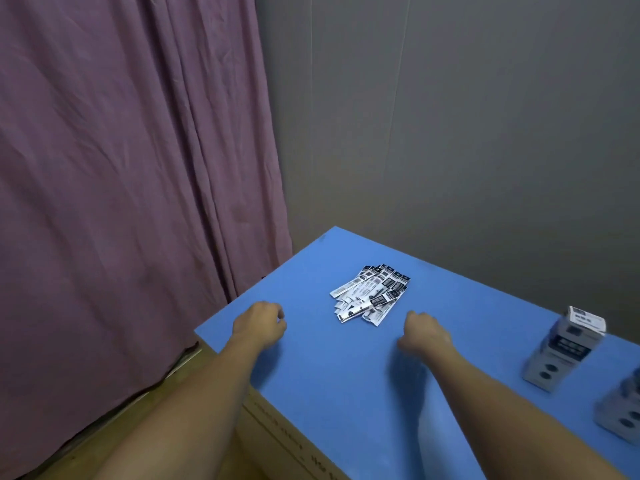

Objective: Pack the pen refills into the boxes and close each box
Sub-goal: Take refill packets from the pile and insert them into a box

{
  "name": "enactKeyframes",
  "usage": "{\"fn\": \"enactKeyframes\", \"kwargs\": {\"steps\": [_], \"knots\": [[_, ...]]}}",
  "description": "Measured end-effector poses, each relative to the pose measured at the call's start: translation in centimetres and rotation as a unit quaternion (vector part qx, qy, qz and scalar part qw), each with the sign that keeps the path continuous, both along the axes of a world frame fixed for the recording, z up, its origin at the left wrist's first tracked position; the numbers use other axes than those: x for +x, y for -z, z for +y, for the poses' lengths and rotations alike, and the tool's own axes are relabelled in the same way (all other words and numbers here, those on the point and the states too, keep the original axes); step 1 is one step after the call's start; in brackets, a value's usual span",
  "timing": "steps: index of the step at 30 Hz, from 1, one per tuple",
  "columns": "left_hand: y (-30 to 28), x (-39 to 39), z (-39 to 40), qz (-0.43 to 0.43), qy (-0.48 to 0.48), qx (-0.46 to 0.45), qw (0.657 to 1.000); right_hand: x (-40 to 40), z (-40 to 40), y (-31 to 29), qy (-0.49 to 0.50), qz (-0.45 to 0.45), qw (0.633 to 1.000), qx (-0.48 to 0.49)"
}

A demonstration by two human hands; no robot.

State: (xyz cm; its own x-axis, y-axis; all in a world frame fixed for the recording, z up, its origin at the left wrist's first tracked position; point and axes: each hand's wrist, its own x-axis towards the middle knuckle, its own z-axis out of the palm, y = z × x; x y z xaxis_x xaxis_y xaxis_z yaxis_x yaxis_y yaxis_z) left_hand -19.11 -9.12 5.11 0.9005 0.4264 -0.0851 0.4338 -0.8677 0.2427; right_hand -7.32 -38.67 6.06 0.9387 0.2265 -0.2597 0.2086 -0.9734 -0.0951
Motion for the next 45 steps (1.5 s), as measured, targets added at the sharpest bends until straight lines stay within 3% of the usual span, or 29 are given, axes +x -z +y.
{"fn": "enactKeyframes", "kwargs": {"steps": [9,21,33,45], "knots": [[1.6,11.5,-1.1,0.003,0.043,0.012,0.999,6.9,1.4,1.3,0.094,-0.02,0.994,0.056],[4.0,23.2,-7.3,0.033,0.095,-0.009,0.995,11.7,2.1,1.4,0.114,-0.06,0.982,0.135],[4.3,26.1,-2.8,0.097,0.03,-0.042,0.994,12.9,1.5,2.1,0.169,-0.048,0.977,0.118],[2.9,26.2,0.4,0.036,0.038,-0.123,0.991,13.0,4.6,2.0,0.156,-0.039,0.98,0.119]]}}
